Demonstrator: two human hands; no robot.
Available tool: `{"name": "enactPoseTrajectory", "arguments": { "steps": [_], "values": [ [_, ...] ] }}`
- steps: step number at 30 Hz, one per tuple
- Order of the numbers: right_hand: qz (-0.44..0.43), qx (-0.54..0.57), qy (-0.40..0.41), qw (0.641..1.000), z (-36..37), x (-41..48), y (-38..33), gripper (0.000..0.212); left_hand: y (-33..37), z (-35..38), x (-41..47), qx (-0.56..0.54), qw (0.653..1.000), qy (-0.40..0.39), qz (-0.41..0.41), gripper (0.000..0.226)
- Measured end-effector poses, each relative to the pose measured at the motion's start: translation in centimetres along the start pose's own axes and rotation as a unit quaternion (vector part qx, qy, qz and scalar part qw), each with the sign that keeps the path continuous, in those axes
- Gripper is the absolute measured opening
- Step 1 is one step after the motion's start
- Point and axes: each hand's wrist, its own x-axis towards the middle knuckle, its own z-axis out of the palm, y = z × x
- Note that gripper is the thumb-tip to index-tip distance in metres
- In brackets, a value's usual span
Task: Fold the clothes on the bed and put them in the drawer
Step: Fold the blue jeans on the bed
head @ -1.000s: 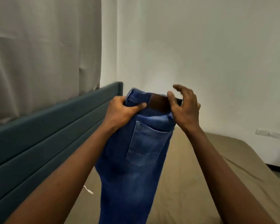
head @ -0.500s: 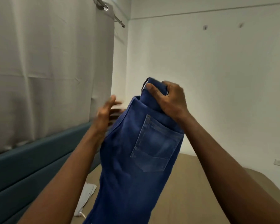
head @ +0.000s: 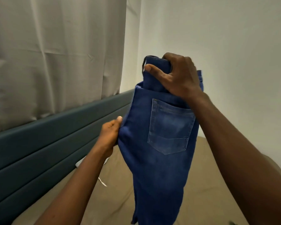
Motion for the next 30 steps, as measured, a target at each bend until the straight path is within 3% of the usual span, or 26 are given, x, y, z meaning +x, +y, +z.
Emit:
{"name": "enactPoseTrajectory", "arguments": {
  "steps": [3,5,7,9,11,13,16,19,21,26,28,30],
  "values": [
    [-0.009,-0.084,0.005,0.996,-1.8,-1.3,-0.8,0.07,0.2,-2.2,-1.3,0.088,0.956,0.188,0.205,0.047],
    [0.008,-0.1,0.014,0.995,-2.6,-1.9,-1.9,0.068,0.6,-4.0,-2.0,0.168,0.92,0.164,0.312,0.043],
    [0.039,-0.108,0.021,0.993,-3.4,-1.9,-3.5,0.068,1.2,-5.5,-3.1,0.248,0.904,0.074,0.339,0.039],
    [0.061,-0.117,0.012,0.991,-4.3,-1.7,-5.5,0.069,1.5,-7.1,-4.5,0.244,0.923,0.001,0.297,0.029],
    [0.08,-0.128,-0.017,0.988,-5.3,-1.5,-7.3,0.073,2.1,-8.6,-6.3,0.137,0.961,-0.05,0.234,0.009],
    [0.109,-0.123,-0.044,0.985,-6.2,-1.7,-9.2,0.074,2.7,-10.0,-8.0,0.032,0.977,-0.048,0.205,0.008],
    [0.163,-0.106,-0.061,0.979,-7.1,-2.5,-11.8,0.076,3.7,-11.2,-10.4,-0.014,0.981,0.033,0.191,0.021],
    [0.211,-0.097,-0.076,0.97,-7.7,-3.4,-14.2,0.083,4.4,-11.8,-12.3,0.069,0.957,0.146,0.241,0.036],
    [0.248,-0.098,-0.122,0.956,-8.6,-3.9,-15.4,0.093,5.2,-12.6,-13.0,0.125,0.939,0.173,0.271,0.039],
    [0.284,-0.089,-0.235,0.925,-11.4,-5.5,-16.3,0.079,7.6,-15.4,-13.4,0.118,0.973,-0.055,0.191,0.045],
    [0.318,-0.064,-0.269,0.907,-10.5,-6.7,-15.6,0.077,7.8,-15.4,-12.7,0.13,0.976,-0.113,0.136,0.047],
    [0.358,-0.037,-0.313,0.879,-8.6,-8.2,-13.8,0.061,6.4,-14.8,-11.4,0.15,0.974,-0.152,0.073,0.046]
  ]
}}
